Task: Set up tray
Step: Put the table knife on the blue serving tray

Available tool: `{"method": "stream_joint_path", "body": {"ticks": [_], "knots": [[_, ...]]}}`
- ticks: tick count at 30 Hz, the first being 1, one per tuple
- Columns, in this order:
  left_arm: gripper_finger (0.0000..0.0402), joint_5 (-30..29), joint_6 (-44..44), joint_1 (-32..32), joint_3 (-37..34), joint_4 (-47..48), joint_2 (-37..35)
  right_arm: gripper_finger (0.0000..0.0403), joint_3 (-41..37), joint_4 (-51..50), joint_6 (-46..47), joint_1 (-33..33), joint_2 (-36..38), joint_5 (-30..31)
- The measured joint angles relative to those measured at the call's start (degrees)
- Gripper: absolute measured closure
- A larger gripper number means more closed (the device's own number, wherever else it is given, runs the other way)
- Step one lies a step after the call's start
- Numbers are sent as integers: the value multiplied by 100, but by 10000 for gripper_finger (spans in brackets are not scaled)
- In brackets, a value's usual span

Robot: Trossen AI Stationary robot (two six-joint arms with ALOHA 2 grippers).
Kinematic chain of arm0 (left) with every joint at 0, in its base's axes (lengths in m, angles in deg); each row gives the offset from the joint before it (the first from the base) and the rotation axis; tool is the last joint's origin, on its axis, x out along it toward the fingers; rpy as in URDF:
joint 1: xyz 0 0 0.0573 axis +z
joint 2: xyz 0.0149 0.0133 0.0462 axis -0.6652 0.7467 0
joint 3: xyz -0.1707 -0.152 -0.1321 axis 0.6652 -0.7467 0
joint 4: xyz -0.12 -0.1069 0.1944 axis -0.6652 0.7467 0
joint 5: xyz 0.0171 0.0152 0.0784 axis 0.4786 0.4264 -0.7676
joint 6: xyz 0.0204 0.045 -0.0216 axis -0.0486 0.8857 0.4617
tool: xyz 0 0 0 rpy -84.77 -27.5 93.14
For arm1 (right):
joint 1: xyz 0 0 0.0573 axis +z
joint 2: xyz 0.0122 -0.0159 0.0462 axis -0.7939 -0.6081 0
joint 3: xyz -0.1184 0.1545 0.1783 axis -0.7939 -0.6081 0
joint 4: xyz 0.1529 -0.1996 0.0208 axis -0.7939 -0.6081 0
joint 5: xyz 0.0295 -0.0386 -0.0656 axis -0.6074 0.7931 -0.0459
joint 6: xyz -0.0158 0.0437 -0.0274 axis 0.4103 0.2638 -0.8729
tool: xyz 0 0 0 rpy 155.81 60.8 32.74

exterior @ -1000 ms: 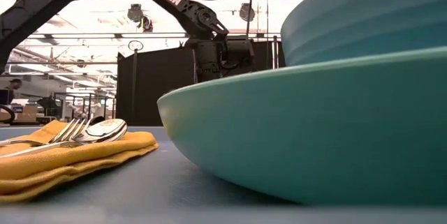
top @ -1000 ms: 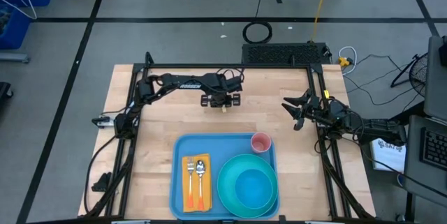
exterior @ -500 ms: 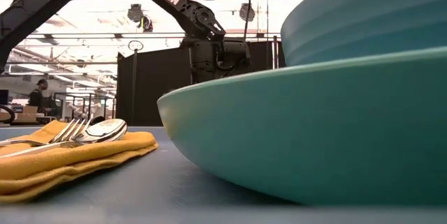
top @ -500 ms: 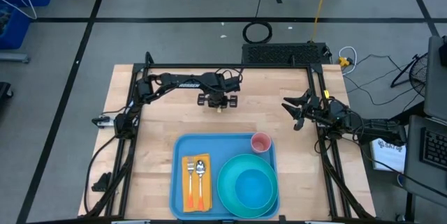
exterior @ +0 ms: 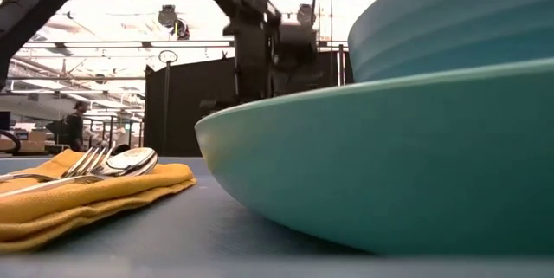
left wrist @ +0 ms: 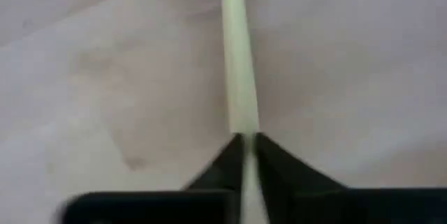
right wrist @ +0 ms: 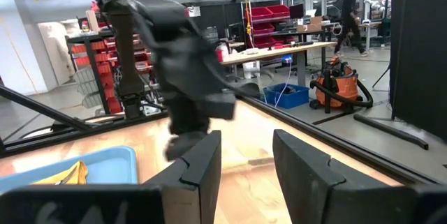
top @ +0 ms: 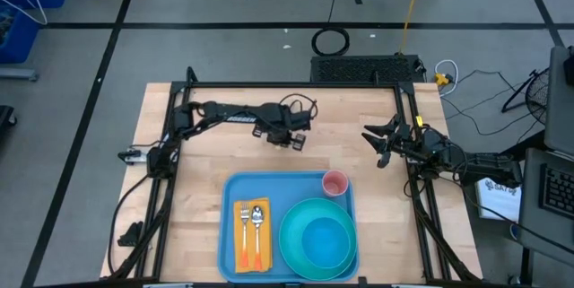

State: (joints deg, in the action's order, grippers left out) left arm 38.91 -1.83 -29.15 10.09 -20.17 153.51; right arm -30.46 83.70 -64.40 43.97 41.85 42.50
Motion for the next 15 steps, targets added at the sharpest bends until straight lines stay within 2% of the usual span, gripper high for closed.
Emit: {"method": "stream_joint_path", "body": {"ticks": [2, 7, 10, 12, 15], "knots": [[398, -224, 45, -275, 17, 105, -186, 280, -2, 0, 0, 0, -2, 0], [401, -650, -222, -1206, 15, 223, -678, 280, 1, 4, 0, 0, -1, 0], [401, -1111, -590, -1685, 30, 621, -961, 280, -1, 1, 0, 0, -2, 0], [401, -1552, -801, -1753, 20, 940, -1057, 280, -1, 6, 0, 0, -2, 2], [401, -1434, -640, -1520, 21, 686, -1134, 280, 0, 7, 0, 0, -2, 0]]}}
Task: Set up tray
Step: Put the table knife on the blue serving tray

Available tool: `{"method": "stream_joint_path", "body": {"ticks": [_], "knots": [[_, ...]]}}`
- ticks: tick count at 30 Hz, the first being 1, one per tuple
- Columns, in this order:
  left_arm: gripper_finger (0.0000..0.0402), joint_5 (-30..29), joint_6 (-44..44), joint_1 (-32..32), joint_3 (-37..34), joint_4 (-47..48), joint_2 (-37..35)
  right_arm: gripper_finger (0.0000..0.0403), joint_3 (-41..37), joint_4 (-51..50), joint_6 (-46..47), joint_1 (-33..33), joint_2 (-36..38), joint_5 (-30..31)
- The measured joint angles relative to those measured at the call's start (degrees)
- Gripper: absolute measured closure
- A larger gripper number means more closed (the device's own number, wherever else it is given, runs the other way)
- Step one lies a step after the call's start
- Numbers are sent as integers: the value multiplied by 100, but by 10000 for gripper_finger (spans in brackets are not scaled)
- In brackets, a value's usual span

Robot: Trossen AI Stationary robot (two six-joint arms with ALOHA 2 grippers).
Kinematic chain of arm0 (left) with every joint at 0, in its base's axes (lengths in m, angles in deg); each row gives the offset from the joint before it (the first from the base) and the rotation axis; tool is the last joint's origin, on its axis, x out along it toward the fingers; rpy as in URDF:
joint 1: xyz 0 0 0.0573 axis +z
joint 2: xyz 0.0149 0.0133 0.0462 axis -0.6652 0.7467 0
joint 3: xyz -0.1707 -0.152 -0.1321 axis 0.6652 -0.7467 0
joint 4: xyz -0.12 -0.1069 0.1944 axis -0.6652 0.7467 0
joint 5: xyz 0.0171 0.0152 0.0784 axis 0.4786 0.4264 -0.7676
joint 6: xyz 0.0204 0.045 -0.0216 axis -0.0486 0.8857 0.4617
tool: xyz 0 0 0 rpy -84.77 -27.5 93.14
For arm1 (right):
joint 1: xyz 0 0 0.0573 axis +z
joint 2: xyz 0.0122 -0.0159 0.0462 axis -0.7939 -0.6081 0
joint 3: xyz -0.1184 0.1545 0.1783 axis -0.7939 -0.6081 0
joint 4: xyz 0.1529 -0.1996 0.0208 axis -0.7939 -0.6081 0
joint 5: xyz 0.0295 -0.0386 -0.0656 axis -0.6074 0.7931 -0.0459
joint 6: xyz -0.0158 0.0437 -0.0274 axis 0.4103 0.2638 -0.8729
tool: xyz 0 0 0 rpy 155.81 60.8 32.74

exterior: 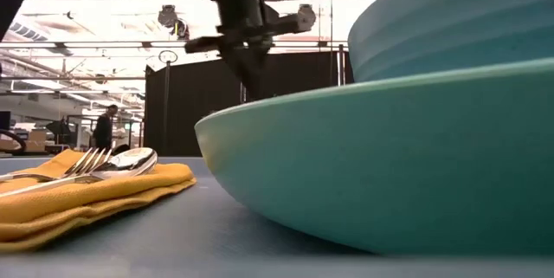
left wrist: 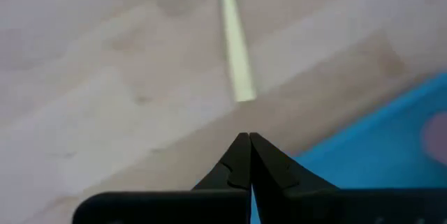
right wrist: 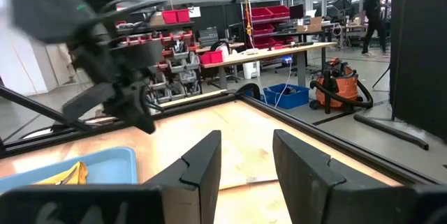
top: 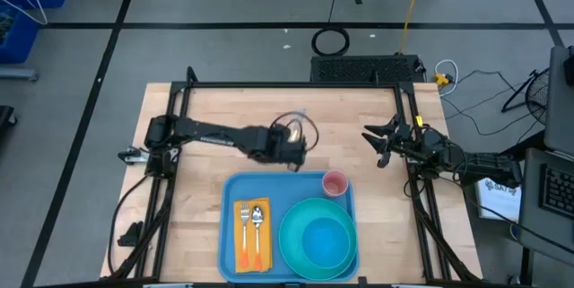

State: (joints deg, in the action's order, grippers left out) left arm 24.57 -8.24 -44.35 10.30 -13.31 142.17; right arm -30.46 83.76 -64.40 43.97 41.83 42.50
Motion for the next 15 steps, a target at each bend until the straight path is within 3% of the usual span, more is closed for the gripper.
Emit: {"method": "stream_joint_path", "body": {"ticks": [3, 6, 15], "knots": [[393, 984, 489, 380, 5, -592, 134, 280, 0, -2, 0, 0, 0, 0], [360, 1763, 1140, 825, 5, -1127, 421, 280, 1, -4, 1, 0, 0, 0], [237, 1938, 1662, 1577, 1, -1347, 1082, 280, -1, 9, 1, 0, 0, 0]]}}
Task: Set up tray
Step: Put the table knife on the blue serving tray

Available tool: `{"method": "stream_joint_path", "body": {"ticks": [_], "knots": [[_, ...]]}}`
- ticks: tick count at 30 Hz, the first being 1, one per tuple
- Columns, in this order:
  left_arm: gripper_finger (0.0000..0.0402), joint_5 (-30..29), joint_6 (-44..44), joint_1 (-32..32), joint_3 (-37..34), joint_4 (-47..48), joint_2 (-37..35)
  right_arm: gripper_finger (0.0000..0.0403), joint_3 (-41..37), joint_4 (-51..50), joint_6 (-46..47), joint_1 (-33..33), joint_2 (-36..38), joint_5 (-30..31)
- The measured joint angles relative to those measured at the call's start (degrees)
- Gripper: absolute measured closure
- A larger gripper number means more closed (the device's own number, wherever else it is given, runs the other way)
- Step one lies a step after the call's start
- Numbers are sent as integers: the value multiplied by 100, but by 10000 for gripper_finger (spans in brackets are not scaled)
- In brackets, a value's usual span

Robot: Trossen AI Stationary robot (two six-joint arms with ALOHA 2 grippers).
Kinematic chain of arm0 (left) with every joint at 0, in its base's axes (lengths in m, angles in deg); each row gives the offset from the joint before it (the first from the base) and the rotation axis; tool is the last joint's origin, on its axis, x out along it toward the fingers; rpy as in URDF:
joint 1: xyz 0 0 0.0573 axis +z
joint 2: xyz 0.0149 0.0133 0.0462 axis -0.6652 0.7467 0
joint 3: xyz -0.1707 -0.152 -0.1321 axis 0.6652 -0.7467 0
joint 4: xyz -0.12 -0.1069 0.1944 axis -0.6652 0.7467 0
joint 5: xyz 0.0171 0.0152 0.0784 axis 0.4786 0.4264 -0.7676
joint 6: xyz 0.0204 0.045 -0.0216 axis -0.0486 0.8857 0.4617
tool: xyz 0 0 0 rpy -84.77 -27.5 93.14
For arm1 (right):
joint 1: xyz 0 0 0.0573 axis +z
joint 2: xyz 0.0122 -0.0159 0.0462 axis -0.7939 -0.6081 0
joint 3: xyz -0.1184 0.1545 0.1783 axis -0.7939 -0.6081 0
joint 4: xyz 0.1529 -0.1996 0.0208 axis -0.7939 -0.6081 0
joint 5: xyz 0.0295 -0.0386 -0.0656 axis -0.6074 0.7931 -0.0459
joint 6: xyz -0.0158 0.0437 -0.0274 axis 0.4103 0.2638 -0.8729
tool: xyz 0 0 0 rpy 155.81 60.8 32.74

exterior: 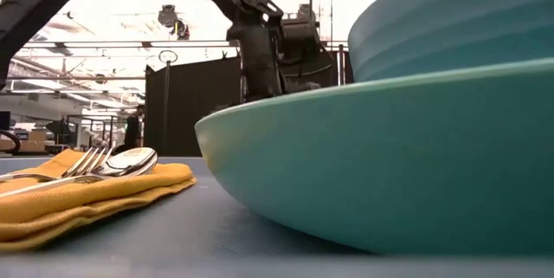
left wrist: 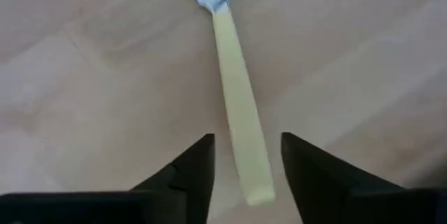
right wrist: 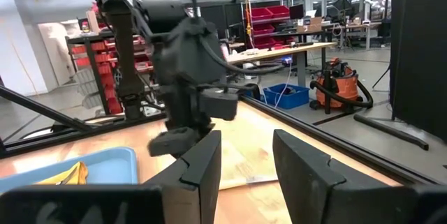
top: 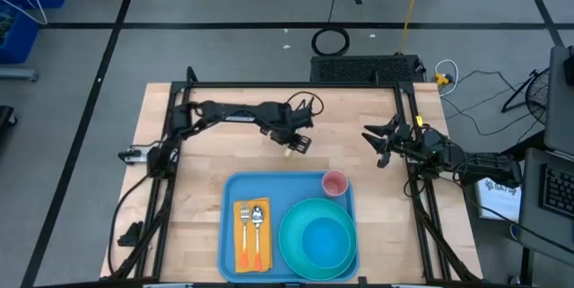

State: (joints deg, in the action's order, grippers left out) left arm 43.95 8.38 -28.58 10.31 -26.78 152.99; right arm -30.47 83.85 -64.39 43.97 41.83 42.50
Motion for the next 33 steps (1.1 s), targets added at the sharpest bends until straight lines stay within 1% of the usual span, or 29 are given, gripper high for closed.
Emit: {"method": "stream_joint_path", "body": {"ticks": [3, 9, 17, 19, 21, 23, 24, 25, 29, 33], "knots": [[221, 43, 18, 69, 6, -184, 131, 280, 2, 0, -1, 0, 0, 0], [220, 184, 83, 65, 13, -584, 356, 280, 0, -8, 0, 0, 0, 2], [220, 214, -36, 68, 44, -566, 558, 280, 0, 22, -1, 0, -35, 5], [223, 175, -53, 68, 42, -432, 562, 280, 2, 27, 0, 0, -55, 1], [244, 15, -111, 58, 39, -255, 566, 280, 2, 20, -1, 0, -70, 0], [295, -83, -139, 57, 39, -142, 568, 280, 2, 26, -1, 0, -70, 0], [327, -48, -94, 63, 38, -123, 558, 280, 1, 25, -1, 0, -70, 0], [349, -1, -57, 65, 37, -124, 558, 280, 1, 22, -1, 0, -70, 0], [345, 89, -30, 102, 26, -149, 562, 280, 1, 21, -1, 0, -70, 0], [345, 32, -28, 100, 21, -171, 521, 280, 1, 22, -1, 0, -70, 0]]}}
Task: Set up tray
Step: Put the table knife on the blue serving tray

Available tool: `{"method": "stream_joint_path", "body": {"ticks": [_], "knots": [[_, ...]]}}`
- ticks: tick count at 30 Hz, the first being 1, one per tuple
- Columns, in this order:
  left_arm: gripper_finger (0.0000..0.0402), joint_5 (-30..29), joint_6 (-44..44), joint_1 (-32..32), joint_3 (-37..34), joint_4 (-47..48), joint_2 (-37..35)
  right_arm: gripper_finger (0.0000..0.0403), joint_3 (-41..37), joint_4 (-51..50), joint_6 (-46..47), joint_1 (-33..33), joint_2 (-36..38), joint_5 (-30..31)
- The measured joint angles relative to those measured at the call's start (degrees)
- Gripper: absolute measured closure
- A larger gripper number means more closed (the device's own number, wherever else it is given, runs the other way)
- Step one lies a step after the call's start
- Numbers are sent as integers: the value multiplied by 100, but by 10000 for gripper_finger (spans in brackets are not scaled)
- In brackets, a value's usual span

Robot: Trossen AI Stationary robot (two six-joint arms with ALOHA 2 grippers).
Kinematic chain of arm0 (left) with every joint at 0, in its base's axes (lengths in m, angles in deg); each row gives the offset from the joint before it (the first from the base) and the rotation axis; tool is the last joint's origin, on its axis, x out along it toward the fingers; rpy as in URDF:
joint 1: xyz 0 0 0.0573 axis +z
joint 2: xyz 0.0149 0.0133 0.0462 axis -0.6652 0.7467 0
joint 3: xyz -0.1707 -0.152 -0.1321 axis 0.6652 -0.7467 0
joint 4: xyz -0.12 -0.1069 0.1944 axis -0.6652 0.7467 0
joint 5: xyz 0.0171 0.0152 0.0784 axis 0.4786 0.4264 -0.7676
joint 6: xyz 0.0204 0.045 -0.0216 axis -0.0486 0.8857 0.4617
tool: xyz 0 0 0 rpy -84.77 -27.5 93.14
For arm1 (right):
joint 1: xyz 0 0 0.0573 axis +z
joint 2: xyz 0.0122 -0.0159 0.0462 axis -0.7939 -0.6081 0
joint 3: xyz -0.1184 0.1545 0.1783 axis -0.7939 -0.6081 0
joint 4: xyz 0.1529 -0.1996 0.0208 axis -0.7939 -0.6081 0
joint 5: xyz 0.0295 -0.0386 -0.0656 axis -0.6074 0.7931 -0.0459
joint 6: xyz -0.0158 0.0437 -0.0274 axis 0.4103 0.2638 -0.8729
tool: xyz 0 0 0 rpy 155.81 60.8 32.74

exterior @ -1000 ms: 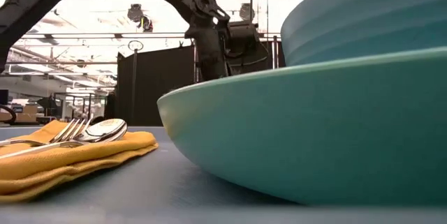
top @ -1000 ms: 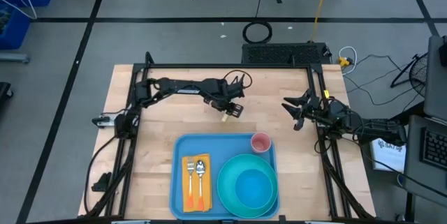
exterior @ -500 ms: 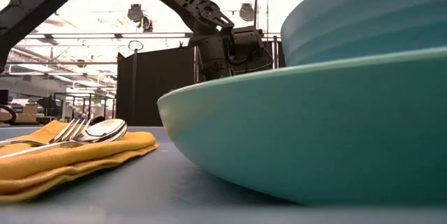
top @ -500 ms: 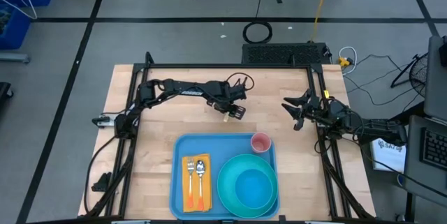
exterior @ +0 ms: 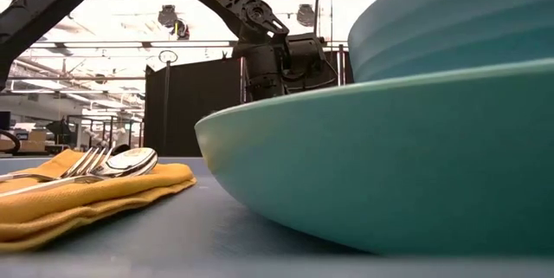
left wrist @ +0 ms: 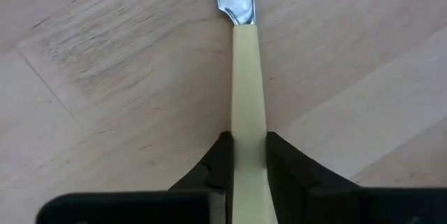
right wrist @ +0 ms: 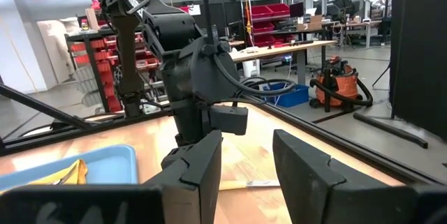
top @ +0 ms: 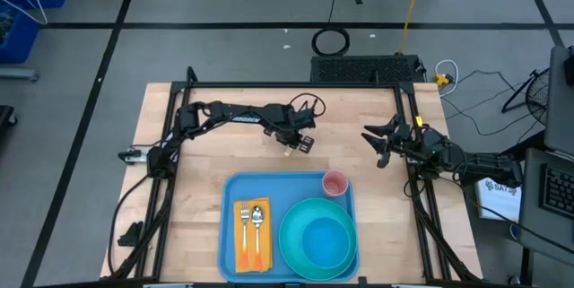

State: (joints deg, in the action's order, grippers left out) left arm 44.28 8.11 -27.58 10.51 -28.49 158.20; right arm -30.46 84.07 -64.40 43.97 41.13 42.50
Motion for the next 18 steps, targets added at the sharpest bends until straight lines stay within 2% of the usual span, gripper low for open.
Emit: {"method": "stream_joint_path", "body": {"ticks": [6, 12, 18], "knots": [[345, -229, 141, -63, -58, 68, -287, 280, -1, 0, 0, 0, 0, 0], [345, -526, 259, -235, -27, 297, -920, 280, 0, 0, 0, 1, 0, 0], [345, -1002, -26, -1013, -25, 582, -1586, 280, 1, 0, 0, 0, -2, 0]]}}
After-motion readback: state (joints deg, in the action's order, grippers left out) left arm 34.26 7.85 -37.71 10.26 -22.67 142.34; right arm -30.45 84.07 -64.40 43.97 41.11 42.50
